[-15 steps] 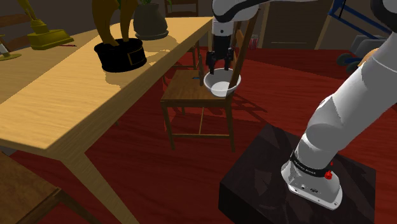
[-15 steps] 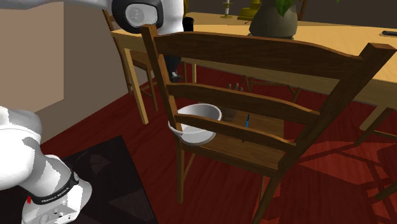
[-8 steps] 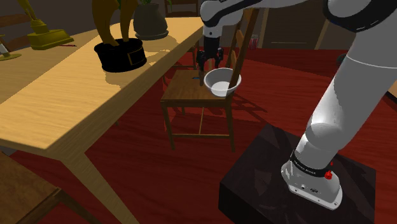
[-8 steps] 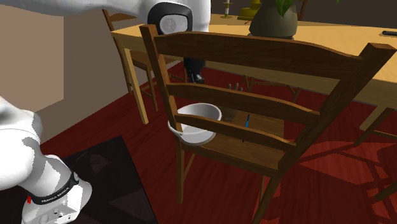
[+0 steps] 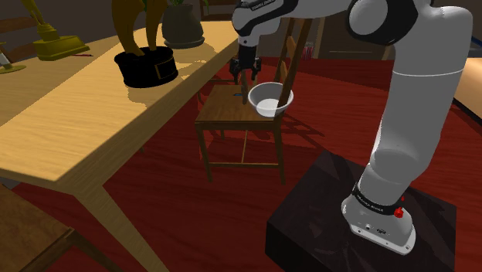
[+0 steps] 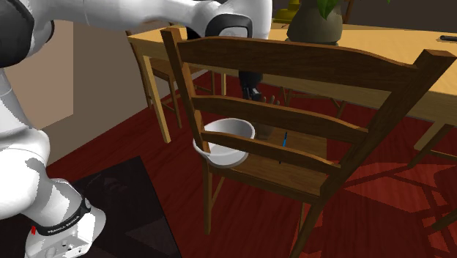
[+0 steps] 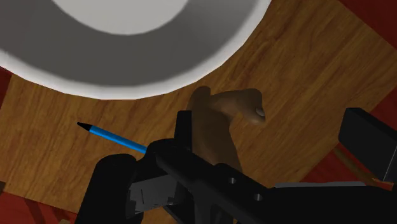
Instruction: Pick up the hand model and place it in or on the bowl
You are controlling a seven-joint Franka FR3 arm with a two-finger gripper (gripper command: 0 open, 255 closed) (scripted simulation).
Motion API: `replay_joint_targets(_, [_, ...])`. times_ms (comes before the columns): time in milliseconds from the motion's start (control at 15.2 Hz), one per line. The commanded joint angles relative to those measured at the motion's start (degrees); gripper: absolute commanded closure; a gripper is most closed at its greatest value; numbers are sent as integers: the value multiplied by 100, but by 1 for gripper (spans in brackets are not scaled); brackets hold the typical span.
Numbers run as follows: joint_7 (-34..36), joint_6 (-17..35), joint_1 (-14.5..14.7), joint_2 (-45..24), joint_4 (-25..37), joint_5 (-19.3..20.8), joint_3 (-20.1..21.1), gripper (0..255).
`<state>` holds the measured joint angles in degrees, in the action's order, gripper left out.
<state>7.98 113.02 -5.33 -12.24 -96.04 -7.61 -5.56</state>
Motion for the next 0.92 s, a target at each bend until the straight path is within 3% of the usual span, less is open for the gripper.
replay_joint_targets(0, [-1, 91, -8, -115, 42, -18, -2, 0])
replay_joint_targets(330, [-22, 468, 10, -247, -203, -48, 16, 0])
replay_joint_targets(858, [-22, 467, 10, -246, -203, -48, 16, 0])
